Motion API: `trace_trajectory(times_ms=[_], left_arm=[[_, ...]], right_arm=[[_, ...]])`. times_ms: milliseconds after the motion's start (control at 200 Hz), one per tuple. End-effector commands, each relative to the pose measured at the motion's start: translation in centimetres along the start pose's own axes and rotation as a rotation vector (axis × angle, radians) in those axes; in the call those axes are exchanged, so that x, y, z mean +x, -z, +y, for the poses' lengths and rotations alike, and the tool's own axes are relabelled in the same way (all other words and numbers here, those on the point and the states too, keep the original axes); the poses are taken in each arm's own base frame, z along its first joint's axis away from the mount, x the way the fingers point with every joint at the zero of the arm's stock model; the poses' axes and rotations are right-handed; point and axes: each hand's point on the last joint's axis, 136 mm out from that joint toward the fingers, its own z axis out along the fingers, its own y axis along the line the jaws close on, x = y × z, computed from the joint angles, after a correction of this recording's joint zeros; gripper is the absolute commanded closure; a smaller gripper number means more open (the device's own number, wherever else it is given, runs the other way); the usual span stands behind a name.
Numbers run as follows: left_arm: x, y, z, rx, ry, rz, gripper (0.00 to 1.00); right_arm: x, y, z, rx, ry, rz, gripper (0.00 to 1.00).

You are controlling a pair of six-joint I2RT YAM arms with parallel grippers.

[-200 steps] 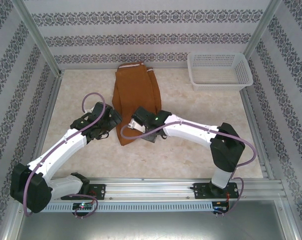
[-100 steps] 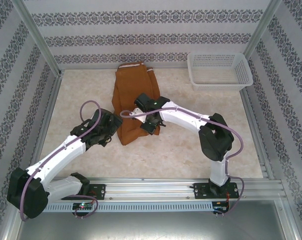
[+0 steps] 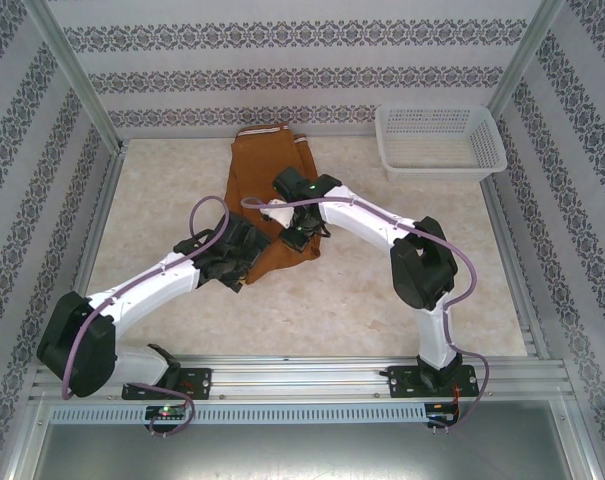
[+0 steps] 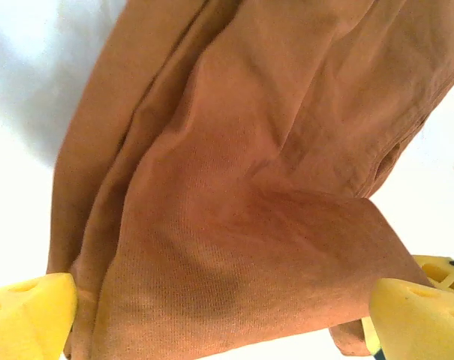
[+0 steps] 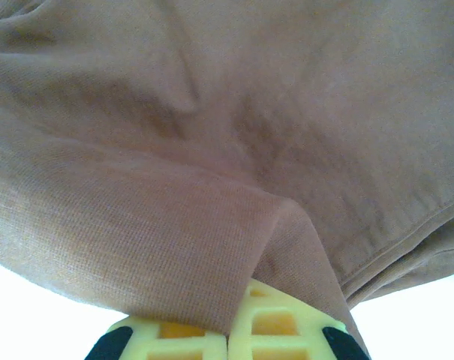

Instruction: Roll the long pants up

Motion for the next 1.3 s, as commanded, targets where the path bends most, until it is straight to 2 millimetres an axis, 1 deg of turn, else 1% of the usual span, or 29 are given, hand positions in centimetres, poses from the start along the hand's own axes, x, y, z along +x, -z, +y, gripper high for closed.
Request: trace_trajectory(times_ms=[0,115,190,335,465,635,724,834,929,1004,1124,1199,1294], left_arm=[[0.9,0.5,-1.2,0.030,0.071,0.022,0.00],[0.5,1.2,-0.4,0.009,0.105,-0.006,0.00],[0.7,1.8,0.2,-0.015,0.123,-0.007,0.00],[0.7,2.8,1.4,-0.028,0.154,-0.046,0.00],[0.9,2.5,2.5,-0.028,0.200,-0.059,0.00],[1.2,1.7,3.4,-0.030,0.238,-0.080,0.00],[0.8,1.3,4.2,-0.042,0.256,-0.124,0.00],[-0.7,0.7,4.1,0.039,0.310,-0.205,0.00],[-2.2,1.1,4.1,0.087,0.341,-0.286,0.00],[-2.8,1.3,4.0,0.103,0.362,-0.323,0.00],[-3.0,0.8,3.4,0.148,0.402,-0.324,0.00],[-2.7,0.5,2.5,0.193,0.426,-0.299,0.00],[-2.4,0.2,2.1,0.221,0.460,-0.277,0.00]], right_arm=[[-0.7,0.3,-0.8,-0.011,-0.016,-0.021,1.00],[-0.6,0.2,-1.3,-0.009,-0.027,-0.027,1.00],[-0.5,0.1,-1.6,-0.006,-0.036,-0.028,1.00],[-0.8,-0.1,-2.0,-0.008,-0.047,-0.044,1.00],[-1.2,-0.2,-2.0,-0.011,-0.047,-0.052,1.00],[-1.5,-0.1,-2.3,-0.004,-0.043,-0.058,1.00],[-1.6,0.1,-2.2,-0.006,-0.046,-0.064,1.00],[-1.7,0.3,-2.1,-0.012,-0.051,-0.073,1.00],[-1.5,0.3,-2.0,-0.011,-0.052,-0.068,1.00],[-1.2,0.3,-2.0,-0.007,-0.052,-0.063,1.00],[-1.2,0.6,-2.2,0.001,-0.053,-0.063,1.00],[-1.3,0.7,-2.1,0.003,-0.052,-0.064,1.00],[-1.3,0.7,-2.2,0.005,-0.053,-0.063,1.00]])
